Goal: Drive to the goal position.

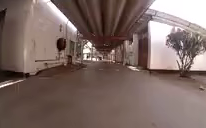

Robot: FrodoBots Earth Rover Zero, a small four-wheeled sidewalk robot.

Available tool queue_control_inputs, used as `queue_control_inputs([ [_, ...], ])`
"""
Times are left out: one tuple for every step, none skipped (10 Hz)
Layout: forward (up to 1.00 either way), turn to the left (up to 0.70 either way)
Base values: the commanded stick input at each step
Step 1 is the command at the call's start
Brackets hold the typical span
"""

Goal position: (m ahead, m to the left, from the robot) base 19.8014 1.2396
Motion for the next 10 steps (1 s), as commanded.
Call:
queue_control_inputs([
  [0.50,0.00],
  [0.50,0.00],
  [0.50,0.00],
  [0.50,0.00],
  [0.50,0.00],
  [0.50,0.00],
  [0.50,0.00],
  [0.50,0.00],
  [0.50,0.00],
  [0.50,0.00],
])
